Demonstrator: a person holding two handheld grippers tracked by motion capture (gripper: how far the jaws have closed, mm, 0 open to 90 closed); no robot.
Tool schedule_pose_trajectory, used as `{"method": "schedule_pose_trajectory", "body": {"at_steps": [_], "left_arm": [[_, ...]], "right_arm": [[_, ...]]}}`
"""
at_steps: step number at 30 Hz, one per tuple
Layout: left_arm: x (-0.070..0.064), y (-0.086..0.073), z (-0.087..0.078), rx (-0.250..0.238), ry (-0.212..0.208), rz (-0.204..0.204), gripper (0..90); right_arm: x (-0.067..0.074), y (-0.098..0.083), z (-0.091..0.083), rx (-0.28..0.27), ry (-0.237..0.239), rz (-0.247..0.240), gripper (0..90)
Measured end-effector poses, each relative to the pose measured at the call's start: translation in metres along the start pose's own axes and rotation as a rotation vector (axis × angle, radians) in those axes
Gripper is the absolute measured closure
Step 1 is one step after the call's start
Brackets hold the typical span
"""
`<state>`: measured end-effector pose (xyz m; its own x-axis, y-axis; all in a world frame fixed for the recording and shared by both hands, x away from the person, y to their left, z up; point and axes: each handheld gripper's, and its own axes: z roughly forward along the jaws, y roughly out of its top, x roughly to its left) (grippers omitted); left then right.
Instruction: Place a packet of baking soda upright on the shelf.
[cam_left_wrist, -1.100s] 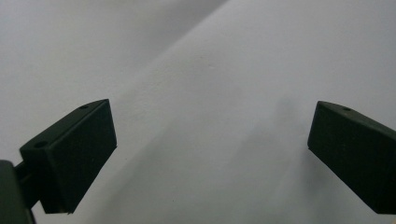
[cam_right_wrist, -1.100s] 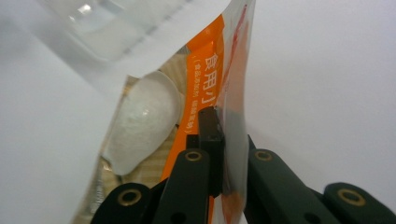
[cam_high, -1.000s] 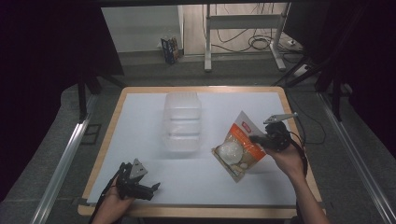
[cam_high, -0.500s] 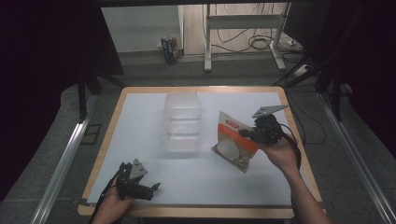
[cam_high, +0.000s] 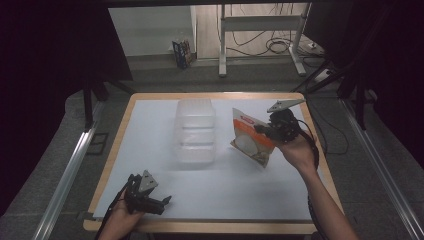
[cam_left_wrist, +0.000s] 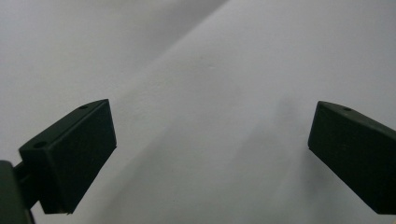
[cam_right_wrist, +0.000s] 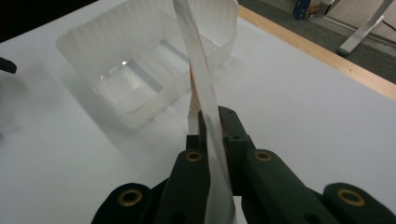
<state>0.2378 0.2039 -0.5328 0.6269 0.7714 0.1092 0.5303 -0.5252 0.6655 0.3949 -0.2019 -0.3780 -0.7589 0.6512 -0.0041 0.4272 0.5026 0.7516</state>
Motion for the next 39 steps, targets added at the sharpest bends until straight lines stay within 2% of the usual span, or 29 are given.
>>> {"method": "schedule_pose_trajectory", "body": {"at_steps": [17,26,39], "left_arm": [[0.001,-0.001,-0.001,-0.006,-0.005,-0.008,0.9],[0.001,-0.001,0.000,-0.009,-0.010,-0.010,0.9],[0.002,-0.001,-0.001,-0.011,-0.013,-0.010,0.9]], "right_arm": [[-0.004,0.058,0.016,-0.053,0.012,-0.024,88.7],[-0.002,0.082,0.035,-0.055,0.030,-0.037,88.7],[0.008,0.114,0.071,-0.069,0.063,-0.064,88.6]]}}
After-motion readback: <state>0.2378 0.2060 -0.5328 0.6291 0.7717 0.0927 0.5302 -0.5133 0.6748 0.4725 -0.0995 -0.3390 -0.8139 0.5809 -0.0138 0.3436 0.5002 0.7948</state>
